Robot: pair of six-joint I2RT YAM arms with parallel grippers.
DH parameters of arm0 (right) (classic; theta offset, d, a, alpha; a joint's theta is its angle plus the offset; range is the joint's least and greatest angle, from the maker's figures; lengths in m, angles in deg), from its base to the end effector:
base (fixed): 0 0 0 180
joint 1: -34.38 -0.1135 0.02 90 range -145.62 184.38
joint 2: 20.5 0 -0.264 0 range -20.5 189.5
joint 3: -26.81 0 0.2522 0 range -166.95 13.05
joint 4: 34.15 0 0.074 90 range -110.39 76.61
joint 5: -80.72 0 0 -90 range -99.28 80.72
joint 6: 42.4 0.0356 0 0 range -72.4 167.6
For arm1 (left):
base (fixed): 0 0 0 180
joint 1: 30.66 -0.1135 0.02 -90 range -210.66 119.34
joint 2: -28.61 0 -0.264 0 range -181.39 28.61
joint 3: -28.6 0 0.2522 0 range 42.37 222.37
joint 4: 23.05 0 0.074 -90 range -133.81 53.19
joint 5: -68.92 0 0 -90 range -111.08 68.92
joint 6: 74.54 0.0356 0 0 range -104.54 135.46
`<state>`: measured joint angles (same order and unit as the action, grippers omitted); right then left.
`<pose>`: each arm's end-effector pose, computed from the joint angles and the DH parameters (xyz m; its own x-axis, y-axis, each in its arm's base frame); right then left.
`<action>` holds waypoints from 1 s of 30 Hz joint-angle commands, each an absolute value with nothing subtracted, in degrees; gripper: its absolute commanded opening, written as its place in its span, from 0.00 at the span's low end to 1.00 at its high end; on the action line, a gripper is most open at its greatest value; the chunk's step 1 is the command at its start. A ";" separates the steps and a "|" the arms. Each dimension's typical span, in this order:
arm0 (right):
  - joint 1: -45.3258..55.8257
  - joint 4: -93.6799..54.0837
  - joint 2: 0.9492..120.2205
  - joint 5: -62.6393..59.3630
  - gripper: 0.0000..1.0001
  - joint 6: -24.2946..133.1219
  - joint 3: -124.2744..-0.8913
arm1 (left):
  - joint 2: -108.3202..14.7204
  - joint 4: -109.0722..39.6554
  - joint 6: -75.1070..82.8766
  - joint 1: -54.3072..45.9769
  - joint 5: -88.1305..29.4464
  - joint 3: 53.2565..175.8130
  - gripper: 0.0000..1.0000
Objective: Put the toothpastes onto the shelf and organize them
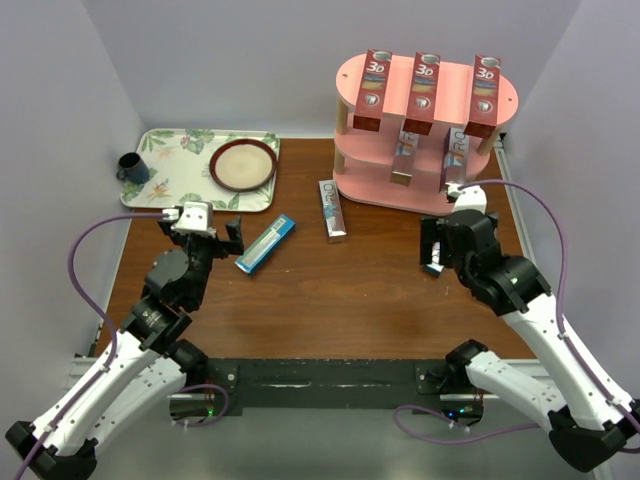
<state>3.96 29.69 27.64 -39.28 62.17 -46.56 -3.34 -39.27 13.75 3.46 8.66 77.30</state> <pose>0.1417 0.0626 0.3522 -0.5464 -0.0682 -0.8348 0.0371 0.9937 -0.1054 0.1278 -0.0653 0.3269 0.0054 -0.0349 -0.9994 0.0766 0.9965 -0.0344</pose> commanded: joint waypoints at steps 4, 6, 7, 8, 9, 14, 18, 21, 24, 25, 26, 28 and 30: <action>5.02 41.39 30.83 -54.01 0.99 62.20 -53.74 | -3.04 -39.89 14.76 3.17 5.91 78.58 1.00; 6.42 41.22 32.67 -54.10 0.99 58.61 -54.27 | -2.51 -39.63 14.67 3.26 5.29 78.49 1.00; 7.12 40.96 33.29 -54.02 0.99 57.11 -54.62 | -1.99 -39.62 14.76 3.26 5.11 78.40 1.00; 8.00 40.52 34.95 -53.93 0.99 55.61 -54.71 | -1.72 -39.54 14.76 3.17 4.68 78.23 1.00; 10.10 40.34 35.66 -53.67 0.99 52.03 -54.63 | -1.54 -39.62 14.94 3.17 4.41 78.14 1.00; 16.53 38.68 39.45 -48.40 0.99 43.04 -51.21 | -1.01 -40.33 15.03 3.17 4.49 78.57 1.00; 18.82 35.78 39.88 -46.89 0.98 35.86 -46.03 | -0.66 -40.77 14.94 3.09 5.20 78.75 1.00; 18.91 34.63 40.93 -42.95 0.99 30.31 -41.36 | 0.04 -40.68 14.85 3.08 5.02 78.66 1.00; 19.08 33.40 42.69 -41.55 0.99 27.14 -38.98 | 0.83 -40.59 14.67 2.82 4.58 78.58 1.00; 19.08 33.22 42.96 -40.49 0.99 25.82 -38.46 | 0.92 -40.50 14.67 2.73 4.58 78.49 1.00; 19.26 32.35 43.14 -39.61 0.99 24.50 -37.93 | 1.01 -40.50 14.59 2.65 4.50 78.49 1.00; 20.31 31.55 43.75 -37.42 0.99 20.63 -35.92 | 1.36 -40.50 14.59 2.47 4.32 78.58 1.00; 20.75 31.81 45.07 -35.31 0.99 17.12 -34.24 | 1.97 -40.59 14.50 2.47 4.32 78.49 1.00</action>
